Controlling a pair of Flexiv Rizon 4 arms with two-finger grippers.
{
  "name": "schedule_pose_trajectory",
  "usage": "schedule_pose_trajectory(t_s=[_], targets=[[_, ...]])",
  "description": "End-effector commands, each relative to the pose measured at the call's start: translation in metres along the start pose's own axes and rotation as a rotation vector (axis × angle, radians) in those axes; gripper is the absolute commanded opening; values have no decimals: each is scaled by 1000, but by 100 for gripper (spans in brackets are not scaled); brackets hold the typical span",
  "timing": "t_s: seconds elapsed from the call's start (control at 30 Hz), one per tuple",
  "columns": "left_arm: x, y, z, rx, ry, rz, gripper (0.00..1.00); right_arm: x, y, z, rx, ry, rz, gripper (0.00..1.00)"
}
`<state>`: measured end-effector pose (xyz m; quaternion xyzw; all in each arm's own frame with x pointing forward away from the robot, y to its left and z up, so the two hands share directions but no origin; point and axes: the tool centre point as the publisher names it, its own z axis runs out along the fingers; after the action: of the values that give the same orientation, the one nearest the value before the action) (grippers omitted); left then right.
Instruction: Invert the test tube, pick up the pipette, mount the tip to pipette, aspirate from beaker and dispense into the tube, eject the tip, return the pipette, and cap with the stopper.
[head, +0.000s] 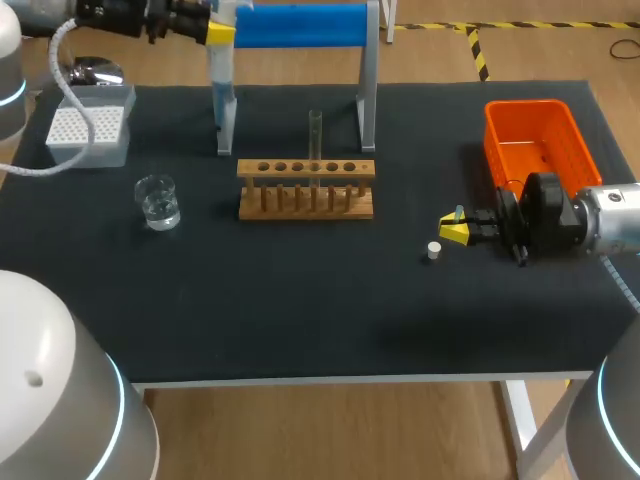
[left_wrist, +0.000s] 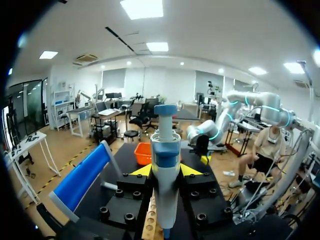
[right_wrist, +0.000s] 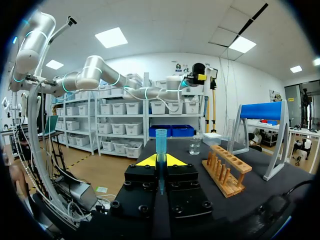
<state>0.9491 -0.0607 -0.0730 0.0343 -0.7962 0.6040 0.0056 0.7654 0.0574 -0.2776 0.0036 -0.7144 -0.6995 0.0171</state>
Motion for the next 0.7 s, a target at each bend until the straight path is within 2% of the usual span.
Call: schedule_pose_trajectory(t_s=[0.03, 0.17, 0.37, 0.7], targets=[[34, -10, -1, 11, -177, 13, 0, 1, 0, 0, 0, -1, -1, 0], [50, -23, 7, 26, -265, 13, 0, 1, 0, 0, 0, -1, -1, 0], [74, -35, 26, 55, -316, 2, 0, 1, 0, 0, 0, -1, -1, 0], [108, -42, 62, 96, -310, -45, 0, 1, 0, 0, 0, -1, -1, 0]])
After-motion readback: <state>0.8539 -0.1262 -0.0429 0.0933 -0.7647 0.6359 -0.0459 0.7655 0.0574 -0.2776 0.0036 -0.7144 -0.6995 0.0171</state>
